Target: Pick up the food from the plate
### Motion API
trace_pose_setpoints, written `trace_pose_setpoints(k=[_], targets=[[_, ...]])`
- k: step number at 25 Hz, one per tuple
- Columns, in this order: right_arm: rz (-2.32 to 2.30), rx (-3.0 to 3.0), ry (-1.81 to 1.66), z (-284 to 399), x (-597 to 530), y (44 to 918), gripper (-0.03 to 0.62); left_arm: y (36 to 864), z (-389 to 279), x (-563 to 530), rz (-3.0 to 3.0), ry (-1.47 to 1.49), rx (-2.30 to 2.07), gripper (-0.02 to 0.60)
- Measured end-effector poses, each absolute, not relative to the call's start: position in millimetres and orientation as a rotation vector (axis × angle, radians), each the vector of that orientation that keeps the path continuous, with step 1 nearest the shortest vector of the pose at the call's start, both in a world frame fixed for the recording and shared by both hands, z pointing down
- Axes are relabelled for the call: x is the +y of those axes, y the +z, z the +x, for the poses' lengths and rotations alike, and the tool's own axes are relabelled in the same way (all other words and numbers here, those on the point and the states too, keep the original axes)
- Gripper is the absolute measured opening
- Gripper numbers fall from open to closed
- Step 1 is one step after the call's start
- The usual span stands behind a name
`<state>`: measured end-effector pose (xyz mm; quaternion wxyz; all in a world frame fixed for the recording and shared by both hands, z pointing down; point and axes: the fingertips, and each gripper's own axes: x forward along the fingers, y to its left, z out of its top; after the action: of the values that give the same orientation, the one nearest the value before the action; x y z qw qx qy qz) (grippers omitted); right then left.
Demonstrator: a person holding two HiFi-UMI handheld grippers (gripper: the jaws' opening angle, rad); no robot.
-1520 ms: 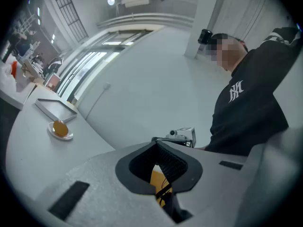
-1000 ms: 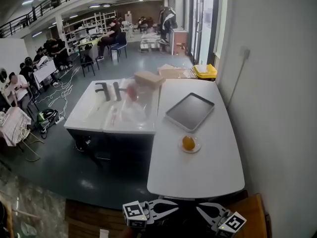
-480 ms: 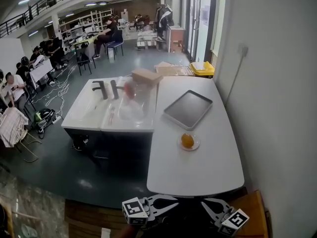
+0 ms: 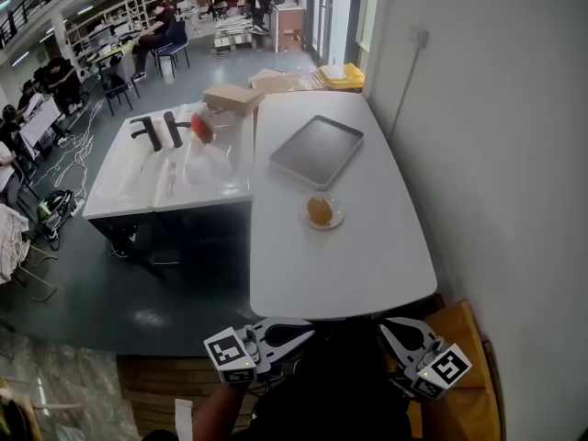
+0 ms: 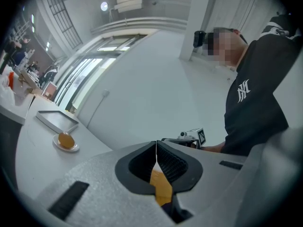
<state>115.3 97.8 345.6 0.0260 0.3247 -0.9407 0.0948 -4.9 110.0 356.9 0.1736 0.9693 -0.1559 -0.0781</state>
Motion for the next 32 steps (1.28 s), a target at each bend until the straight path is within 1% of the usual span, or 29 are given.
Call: trace_pose_setpoints(k=[5, 9, 16, 24, 32], targets=[[1.026, -2.86, 0.234, 123, 98, 343, 0.003, 356, -3, 110, 2.756, -0.217, -0.444, 0.008], [0.987, -2.858, 0.202, 116, 96, 341, 0.003, 356, -9, 105, 2.739, -0.273, -0.445, 0.008], [0.951, -2.894, 0.195, 105, 82, 343, 0.005, 354, -12, 92, 2.756, -0.274, -0.465, 0.008], [0.895, -2.925, 0.183, 95, 25, 343, 0.004, 365, -20, 51, 2.727, -0.242, -0.535, 0.008], [0.794, -2.965, 0.147, 72, -16, 340, 0.005, 360, -25, 8, 2.684, -0.33, -0.605, 0.008]])
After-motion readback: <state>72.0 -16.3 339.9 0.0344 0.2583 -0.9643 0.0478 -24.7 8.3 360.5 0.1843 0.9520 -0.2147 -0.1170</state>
